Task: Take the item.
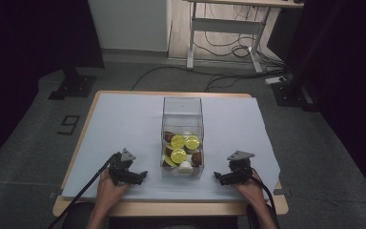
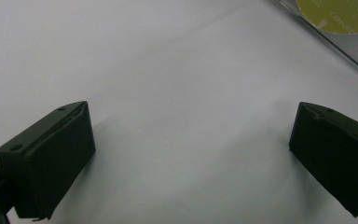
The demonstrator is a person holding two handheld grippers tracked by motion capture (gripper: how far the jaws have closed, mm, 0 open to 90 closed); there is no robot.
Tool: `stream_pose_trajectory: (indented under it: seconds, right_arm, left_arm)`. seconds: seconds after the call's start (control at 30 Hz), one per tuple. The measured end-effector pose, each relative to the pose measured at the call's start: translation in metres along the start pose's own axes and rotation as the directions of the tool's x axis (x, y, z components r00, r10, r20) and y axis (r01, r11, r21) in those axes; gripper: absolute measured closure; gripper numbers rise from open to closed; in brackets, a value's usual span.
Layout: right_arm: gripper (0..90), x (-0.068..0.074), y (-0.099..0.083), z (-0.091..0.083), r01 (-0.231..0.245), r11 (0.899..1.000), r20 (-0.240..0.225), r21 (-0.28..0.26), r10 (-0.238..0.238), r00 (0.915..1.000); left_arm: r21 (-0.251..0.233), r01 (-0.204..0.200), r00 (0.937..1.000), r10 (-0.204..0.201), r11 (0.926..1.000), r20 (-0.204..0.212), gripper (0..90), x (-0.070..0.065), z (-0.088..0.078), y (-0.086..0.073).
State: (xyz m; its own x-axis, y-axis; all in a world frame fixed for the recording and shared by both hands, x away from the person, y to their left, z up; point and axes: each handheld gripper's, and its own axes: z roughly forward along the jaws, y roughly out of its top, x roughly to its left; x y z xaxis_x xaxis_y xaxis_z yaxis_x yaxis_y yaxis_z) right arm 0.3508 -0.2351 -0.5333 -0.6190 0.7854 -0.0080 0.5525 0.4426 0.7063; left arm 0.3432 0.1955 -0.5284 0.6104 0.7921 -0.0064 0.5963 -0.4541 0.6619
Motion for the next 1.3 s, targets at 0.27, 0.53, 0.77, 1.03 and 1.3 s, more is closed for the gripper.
stream_pose_trajectory:
  seconds: [0.27,0.53,0.77,1.03,1.3]
  right_arm:
    - [0.7,0.003,0.005,-0.005,0.016,1.0,-0.028,0.011,-0.015,0.9995]
    - [1.3,0.008,0.018,-0.017,0.037,0.999,-0.045,-0.017,-0.038,0.9983]
    - [1.4,0.014,0.032,-0.027,0.074,0.997,-0.054,-0.024,-0.076,0.9956]
    - [2.1,0.019,0.048,-0.037,0.109,0.993,-0.06,-0.041,-0.112,0.9919]
    - [6.4,0.023,0.064,-0.042,0.125,0.991,-0.076,-0.047,-0.129,0.9888]
  left_arm:
    - [0.0,0.0,1.0,0.0,1.0,0.0,0.0,0.0,0.0,0.0]
    - [0.0,0.0,1.0,0.0,1.0,0.0,0.0,0.0,0.0,0.0]
    - [0.0,0.0,1.0,0.0,1.0,-0.001,0.0,0.0,0.0,0.0]
    - [0.0,0.0,1.0,0.0,1.0,-0.001,0.0,0.0,0.0,0.0]
    - [0.0,0.0,1.0,0.0,1.0,-0.002,0.0,0.0,0.0,0.0]
